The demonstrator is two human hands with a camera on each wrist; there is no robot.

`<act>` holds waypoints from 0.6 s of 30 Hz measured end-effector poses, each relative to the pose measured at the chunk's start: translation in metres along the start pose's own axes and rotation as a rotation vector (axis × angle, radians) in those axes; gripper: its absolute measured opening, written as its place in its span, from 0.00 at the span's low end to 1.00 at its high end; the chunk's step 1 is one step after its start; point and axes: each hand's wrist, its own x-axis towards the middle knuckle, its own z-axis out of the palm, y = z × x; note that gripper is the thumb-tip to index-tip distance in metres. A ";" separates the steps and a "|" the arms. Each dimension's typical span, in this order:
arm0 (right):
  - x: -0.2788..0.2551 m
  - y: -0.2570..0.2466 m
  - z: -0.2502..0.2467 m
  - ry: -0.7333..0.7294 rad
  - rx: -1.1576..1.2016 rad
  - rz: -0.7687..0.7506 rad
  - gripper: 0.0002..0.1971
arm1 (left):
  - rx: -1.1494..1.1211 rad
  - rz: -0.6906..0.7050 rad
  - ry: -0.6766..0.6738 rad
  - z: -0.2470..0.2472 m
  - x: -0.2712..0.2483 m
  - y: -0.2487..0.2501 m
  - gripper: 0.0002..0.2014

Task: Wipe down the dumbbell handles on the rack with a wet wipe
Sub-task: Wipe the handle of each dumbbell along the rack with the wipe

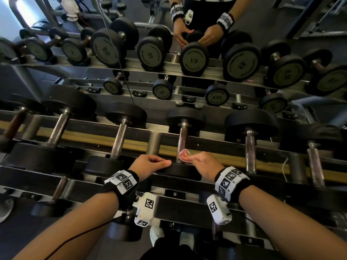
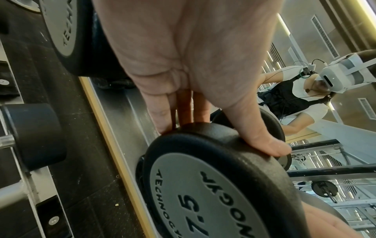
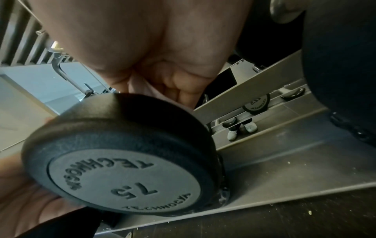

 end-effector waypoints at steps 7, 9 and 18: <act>0.006 -0.005 -0.026 0.101 0.314 0.187 0.09 | 0.013 0.003 0.003 0.000 -0.002 0.000 0.24; 0.015 -0.005 -0.036 0.249 0.425 0.254 0.14 | 0.011 -0.001 0.001 0.000 -0.001 0.000 0.26; 0.041 -0.049 -0.022 0.228 1.036 0.301 0.21 | 0.041 -0.026 0.018 0.000 0.001 -0.002 0.27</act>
